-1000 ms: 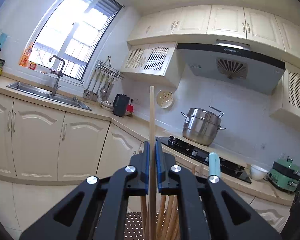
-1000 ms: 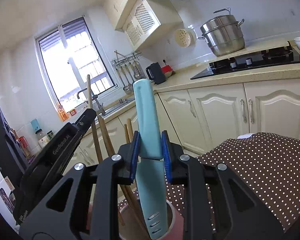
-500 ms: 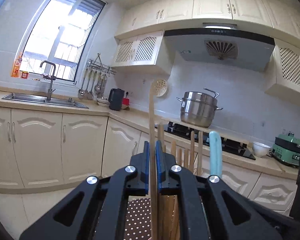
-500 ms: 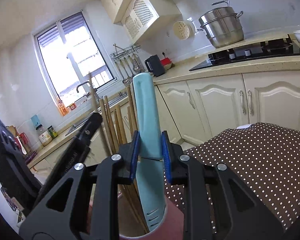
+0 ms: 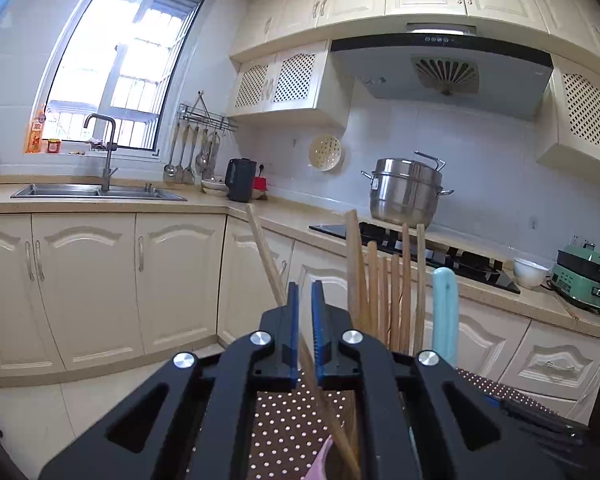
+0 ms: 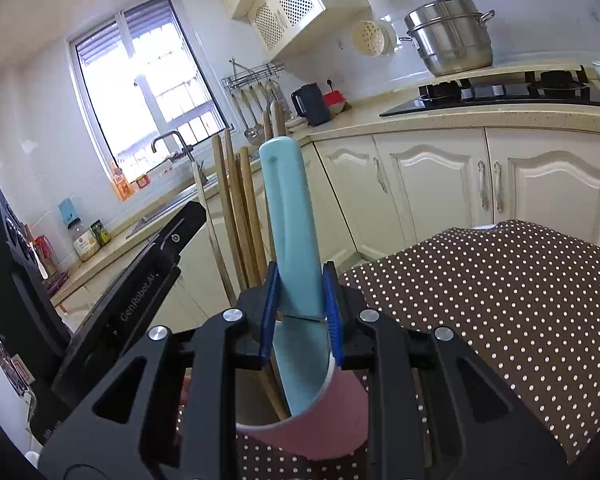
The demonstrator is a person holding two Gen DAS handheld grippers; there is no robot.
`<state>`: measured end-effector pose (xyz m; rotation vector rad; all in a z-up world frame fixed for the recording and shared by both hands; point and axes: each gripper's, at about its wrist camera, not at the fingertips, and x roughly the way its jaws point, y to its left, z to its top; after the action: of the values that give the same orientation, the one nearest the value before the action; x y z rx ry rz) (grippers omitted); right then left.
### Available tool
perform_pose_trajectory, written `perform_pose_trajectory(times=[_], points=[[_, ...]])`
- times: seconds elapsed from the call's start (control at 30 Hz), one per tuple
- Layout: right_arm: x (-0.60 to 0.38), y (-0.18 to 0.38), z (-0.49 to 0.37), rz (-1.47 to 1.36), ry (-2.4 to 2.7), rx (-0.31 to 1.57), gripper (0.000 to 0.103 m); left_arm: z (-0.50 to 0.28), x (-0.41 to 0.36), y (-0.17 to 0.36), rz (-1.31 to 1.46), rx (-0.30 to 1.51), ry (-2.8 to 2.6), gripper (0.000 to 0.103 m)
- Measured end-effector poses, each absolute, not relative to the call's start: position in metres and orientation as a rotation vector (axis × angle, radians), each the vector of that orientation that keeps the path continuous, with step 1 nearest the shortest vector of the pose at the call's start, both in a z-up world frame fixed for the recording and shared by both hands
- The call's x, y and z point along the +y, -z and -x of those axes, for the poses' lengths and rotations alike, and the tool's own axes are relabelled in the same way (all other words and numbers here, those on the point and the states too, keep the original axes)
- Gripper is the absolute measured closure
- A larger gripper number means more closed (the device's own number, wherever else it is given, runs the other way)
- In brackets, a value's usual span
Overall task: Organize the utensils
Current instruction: 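Open both tools to release the knife and chopstick into the cup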
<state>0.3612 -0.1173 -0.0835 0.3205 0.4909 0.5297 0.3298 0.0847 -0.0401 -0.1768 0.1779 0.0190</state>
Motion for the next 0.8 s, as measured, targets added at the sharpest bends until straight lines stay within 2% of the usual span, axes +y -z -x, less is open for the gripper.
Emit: perform_pose_trajectory(times=[0.4, 0.43, 0.5, 0.63, 0.8], points=[[-0.113, 0.094, -0.349, -0.281, -0.504, 0.537, 0.081, -0.318, 0.104, 0.059, 0.195, 0.245, -0.016, 0.095], [-0.113, 0.093, -0.35, -0.283, -0.504, 0.539, 0.081, -0.318, 0.108, 0.059, 0.211, 0.25, -0.013, 0.092], [-0.113, 0.093, -0.35, -0.285, -0.504, 0.541, 0.081, -0.321, 0.119, 0.057, 0.253, 0.269, 0.009, 0.059], [-0.114, 0.092, -0.351, -0.284, -0.502, 0.545, 0.08, -0.33, 0.137, 0.056, 0.327, 0.312, 0.06, 0.055], [-0.115, 0.09, -0.357, -0.304, -0.523, 0.571, 0.08, -0.343, 0.144, 0.056, 0.372, 0.345, 0.103, 0.045]])
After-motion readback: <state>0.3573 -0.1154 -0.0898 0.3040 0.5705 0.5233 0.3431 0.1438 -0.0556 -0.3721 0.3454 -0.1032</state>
